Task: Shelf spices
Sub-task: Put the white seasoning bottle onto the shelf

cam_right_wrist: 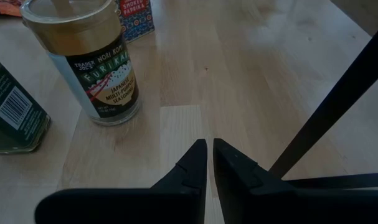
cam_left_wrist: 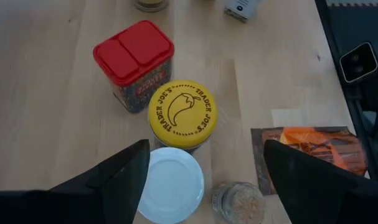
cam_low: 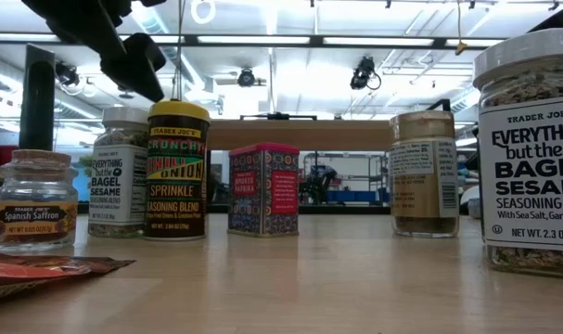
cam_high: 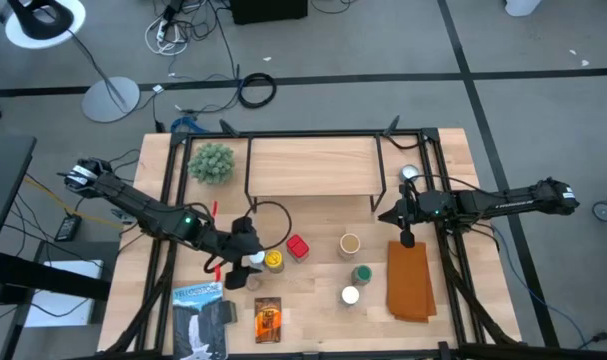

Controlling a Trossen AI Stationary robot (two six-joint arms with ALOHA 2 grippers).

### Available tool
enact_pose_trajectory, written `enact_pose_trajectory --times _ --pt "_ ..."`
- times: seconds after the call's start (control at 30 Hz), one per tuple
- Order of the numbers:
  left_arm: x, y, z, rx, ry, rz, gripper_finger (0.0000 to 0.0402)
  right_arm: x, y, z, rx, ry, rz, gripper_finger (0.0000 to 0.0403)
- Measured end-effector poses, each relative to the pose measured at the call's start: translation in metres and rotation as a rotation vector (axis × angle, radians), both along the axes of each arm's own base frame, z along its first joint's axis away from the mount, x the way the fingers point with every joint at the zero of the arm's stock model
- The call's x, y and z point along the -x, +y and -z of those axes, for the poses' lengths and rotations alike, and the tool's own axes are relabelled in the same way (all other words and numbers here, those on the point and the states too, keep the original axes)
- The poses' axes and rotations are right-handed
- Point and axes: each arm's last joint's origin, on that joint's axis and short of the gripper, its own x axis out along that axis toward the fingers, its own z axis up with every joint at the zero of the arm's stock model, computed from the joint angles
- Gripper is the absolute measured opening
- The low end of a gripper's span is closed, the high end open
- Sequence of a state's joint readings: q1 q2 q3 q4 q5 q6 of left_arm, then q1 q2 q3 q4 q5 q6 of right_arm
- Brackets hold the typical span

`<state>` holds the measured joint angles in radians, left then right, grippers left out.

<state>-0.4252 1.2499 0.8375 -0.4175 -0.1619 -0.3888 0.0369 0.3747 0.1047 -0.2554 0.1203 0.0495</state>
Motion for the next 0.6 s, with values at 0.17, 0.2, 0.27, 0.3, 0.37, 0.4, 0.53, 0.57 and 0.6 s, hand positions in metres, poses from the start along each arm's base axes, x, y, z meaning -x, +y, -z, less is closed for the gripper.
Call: enact_pose_trajectory --times 0.17,0.2,0.27,0.3,0.37,0.4,0.53,0.57,0.6 --pt "0.0003 0.0008 0.0004 -0.068 -0.008 0.041 0.0321 0.0000 0.0000 -0.0001 0.000 -0.001 0.000 0.0028" --pt "0.0007 0.0012 0.0008 -0.086 -0.006 0.047 0.0321 0.0000 0.0000 0.0000 0.000 0.000 0.000 0.0029" --pt "0.0021 0.0021 0.0022 -0.107 0.012 0.048 0.0321 0.0000 0.0000 0.0000 0.000 0.000 0.000 0.0029" --pt "0.0032 0.0028 0.0032 -0.118 0.026 0.046 0.0321 0.0000 0.0000 0.0000 0.000 0.000 0.000 0.0029" --pt "0.0053 0.0039 0.0051 -0.135 0.053 0.044 0.0321 0.0000 0.0000 -0.0001 0.000 0.000 0.000 0.0027" --pt "0.0060 0.0043 0.0057 -0.138 0.062 0.043 0.0321 0.0000 0.0000 -0.0001 0.000 0.000 0.000 0.0027" --pt "0.0059 0.0042 0.0055 -0.136 0.060 0.041 0.0321 0.0000 0.0000 0.0000 0.000 0.000 0.000 0.0028" --pt "0.0056 0.0042 0.0053 -0.137 0.056 0.039 0.0321 0.0000 0.0000 0.0000 0.000 0.000 -0.001 0.0029" --pt "0.0045 0.0037 0.0061 -0.138 0.055 0.038 0.0321 0.0000 0.0000 -0.0001 0.000 0.000 0.000 0.0029"
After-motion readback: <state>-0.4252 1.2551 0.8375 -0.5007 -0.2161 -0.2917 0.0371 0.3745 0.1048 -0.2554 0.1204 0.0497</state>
